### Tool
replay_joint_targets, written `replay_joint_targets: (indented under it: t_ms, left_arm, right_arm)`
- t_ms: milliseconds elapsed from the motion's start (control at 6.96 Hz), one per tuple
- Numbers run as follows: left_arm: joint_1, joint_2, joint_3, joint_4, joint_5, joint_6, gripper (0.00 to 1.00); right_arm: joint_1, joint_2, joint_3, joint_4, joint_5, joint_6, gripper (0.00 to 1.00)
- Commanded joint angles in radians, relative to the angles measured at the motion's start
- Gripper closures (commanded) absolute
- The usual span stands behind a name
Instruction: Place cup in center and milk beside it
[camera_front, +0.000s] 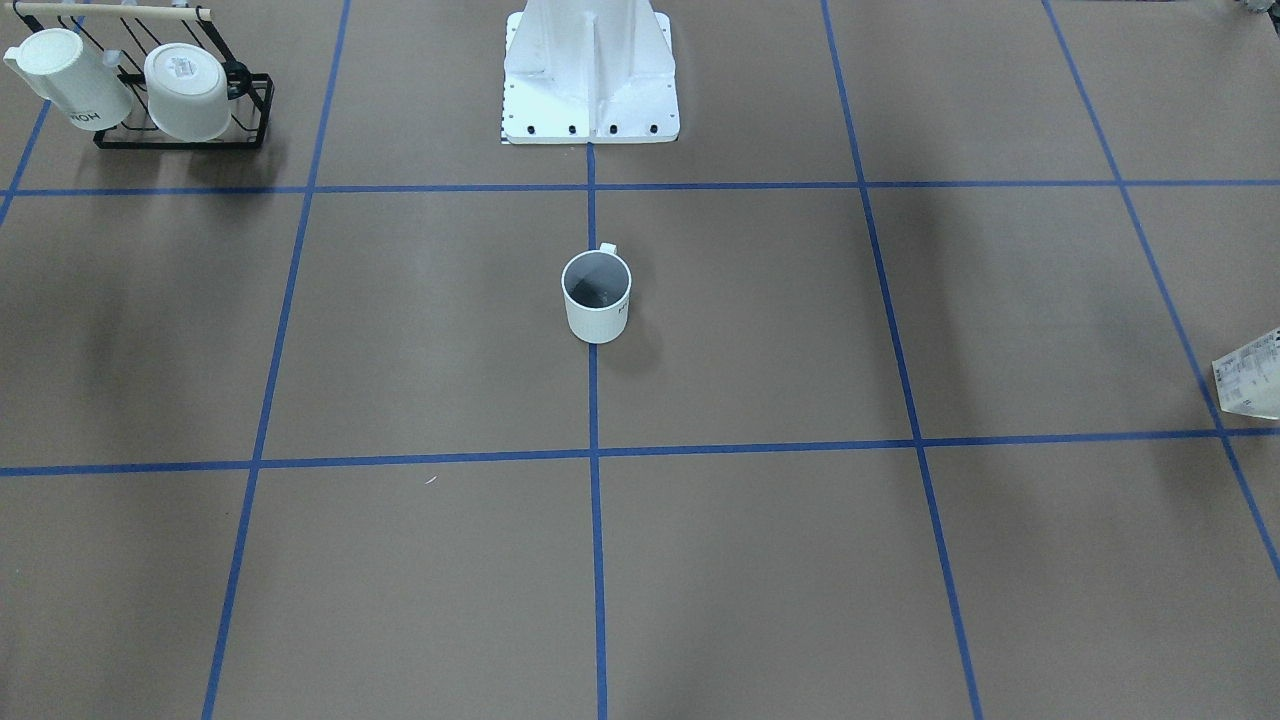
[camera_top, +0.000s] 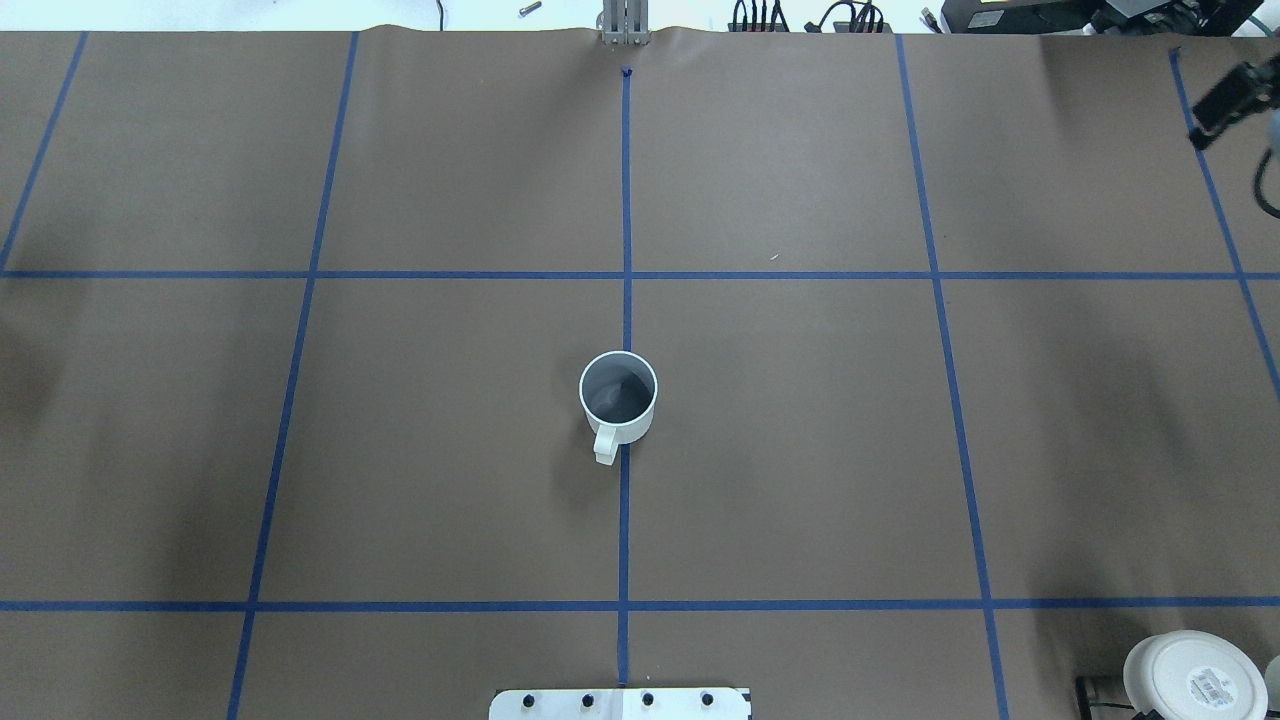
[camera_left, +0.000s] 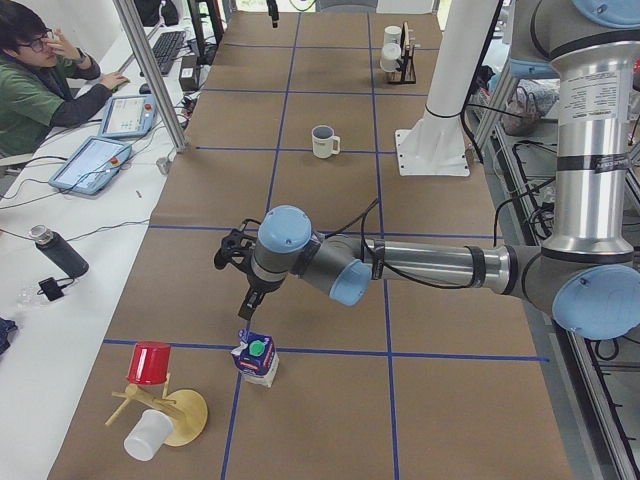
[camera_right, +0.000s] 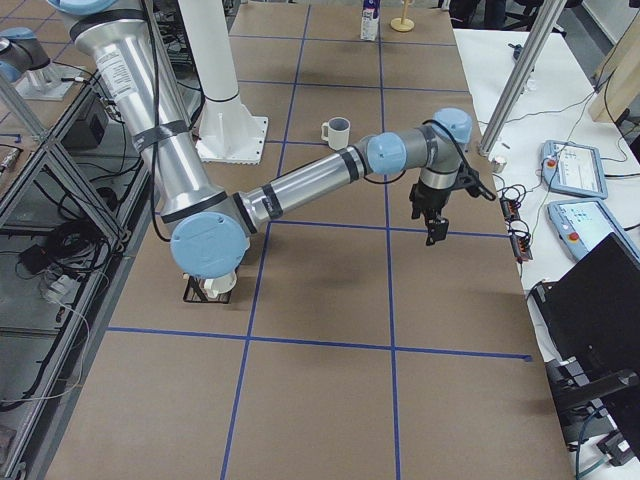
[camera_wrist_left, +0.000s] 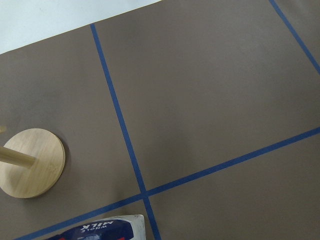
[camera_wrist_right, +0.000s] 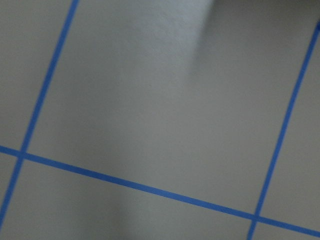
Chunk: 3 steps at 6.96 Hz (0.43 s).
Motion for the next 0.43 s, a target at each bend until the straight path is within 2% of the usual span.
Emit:
replay_joint_targets:
  t_ms: [0,144,288]
  left_arm:
    - [-0.040,-0.026,0.039,0.135,-0.014,0.147,0.00]
    - [-0.086,-0.047,0.039,0.235,-0.014,0.233,0.00]
    - [-0.094,-0.052,0.042,0.269,-0.014,0.255,0.01]
  right_arm:
    - [0.104,-0.244,0.063,0.057,-0.007,-0.065,0.00]
    - [0.125,-0.383,0.060,0.192,-0.006,-0.058,0.00]
    - [0.140,-0.421,0.056,0.280,0.002,-0.056,0.00]
